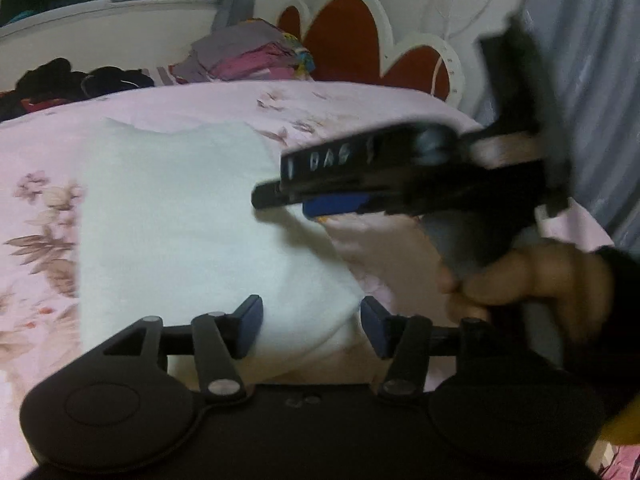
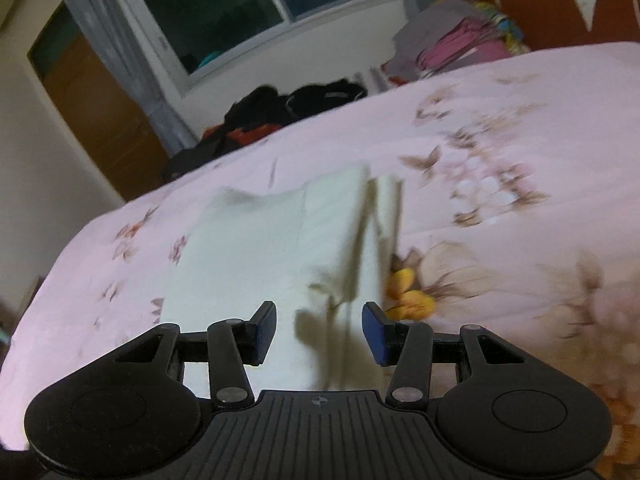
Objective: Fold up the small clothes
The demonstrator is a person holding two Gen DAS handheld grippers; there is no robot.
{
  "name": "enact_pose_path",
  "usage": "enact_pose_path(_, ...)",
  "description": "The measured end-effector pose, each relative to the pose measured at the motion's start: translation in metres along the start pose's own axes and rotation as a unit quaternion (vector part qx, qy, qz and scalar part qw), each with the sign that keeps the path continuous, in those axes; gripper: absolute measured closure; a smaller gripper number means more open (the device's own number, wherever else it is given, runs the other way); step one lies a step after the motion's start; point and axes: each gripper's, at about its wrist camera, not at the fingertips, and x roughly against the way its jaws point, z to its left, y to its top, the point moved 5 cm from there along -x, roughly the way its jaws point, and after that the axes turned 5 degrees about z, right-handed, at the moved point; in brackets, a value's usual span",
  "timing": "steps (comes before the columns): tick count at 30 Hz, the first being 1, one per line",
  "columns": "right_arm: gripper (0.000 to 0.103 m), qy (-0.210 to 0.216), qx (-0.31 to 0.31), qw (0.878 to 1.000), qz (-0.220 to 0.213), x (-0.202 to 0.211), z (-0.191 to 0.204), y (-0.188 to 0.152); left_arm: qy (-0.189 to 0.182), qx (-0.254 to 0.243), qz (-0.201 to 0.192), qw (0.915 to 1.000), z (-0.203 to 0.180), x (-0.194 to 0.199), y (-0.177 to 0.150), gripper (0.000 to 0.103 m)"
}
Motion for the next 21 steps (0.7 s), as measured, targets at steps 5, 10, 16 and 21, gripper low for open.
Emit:
enact_pose_path(5, 0.056, 0.005, -0.014, 1.0, 0.009, -0.025, -0.006, 0.008, 0.04, 0.044, -0.026, 0.9979, 0.035, 0.032, 0.006, 0.047)
enact_pose_path(10, 0.065, 0.004, -0.019, 1.0, 0.006, -0.031, -0.006, 0.013, 0.084, 0.087, -0.042, 0.9918, 0.072, 0.044, 0.012, 0.047)
enact_pose_path(16, 0.089, 0.004, -0.011, 1.0, 0.003, -0.028, -0.002, 0.018, 0.108, 0.113, -0.053, 0.9862, 0.099, 0.048, 0.023, 0.047)
enact_pose_path(21, 0.091, -0.022, 0.02, 0.999, -0.016, -0.007, -0.003, 0.019, 0.098, 0.115, -0.055, 0.9869, 0.097, 0.041, 0.03, 0.047)
